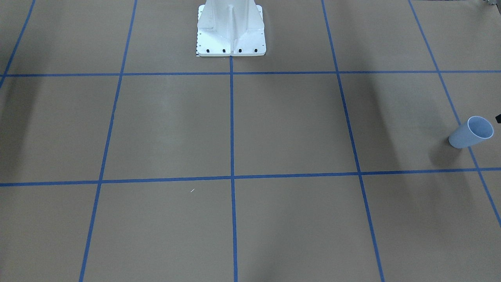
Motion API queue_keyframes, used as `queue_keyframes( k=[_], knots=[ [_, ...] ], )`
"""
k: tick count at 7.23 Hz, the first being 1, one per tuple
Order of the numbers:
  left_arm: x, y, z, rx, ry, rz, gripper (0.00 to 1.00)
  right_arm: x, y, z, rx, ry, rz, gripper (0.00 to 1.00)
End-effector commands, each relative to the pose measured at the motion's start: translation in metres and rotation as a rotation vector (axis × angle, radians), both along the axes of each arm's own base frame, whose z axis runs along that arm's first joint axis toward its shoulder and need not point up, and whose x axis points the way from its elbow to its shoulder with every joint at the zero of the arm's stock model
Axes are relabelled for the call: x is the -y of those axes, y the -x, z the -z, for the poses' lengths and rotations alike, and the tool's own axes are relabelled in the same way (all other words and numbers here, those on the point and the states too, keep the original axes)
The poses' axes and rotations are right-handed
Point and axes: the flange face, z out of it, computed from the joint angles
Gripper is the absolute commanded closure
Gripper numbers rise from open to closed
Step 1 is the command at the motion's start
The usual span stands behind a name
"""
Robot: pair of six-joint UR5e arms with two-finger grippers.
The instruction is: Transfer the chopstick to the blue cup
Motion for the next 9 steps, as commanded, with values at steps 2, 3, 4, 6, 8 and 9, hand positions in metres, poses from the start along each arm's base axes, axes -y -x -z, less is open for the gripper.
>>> queue_keyframes(
  k=[2,3,4,6,8,9],
  knots=[
    [0.001,-0.023,-0.022,0.000,-0.025,-0.026,0.02,-0.001,0.000,0.000,0.004,0.001,-0.001,0.00],
    [0.002,-0.023,-0.026,0.001,-0.020,-0.026,0.02,-0.001,0.000,0.001,0.005,-0.001,-0.001,0.00],
    [0.002,-0.023,-0.025,0.001,-0.020,-0.026,0.02,0.000,0.000,0.003,0.005,-0.004,-0.001,0.00],
    [0.001,-0.023,-0.030,0.002,-0.012,-0.027,0.02,0.001,0.000,0.008,0.004,-0.015,-0.001,0.00],
    [0.001,-0.023,-0.033,0.003,-0.007,-0.029,0.02,0.000,0.000,0.006,0.004,-0.010,-0.001,0.00],
    [0.001,-0.031,-0.033,0.003,-0.007,-0.045,0.02,0.000,0.000,0.008,0.005,-0.012,-0.001,0.00]
  ],
)
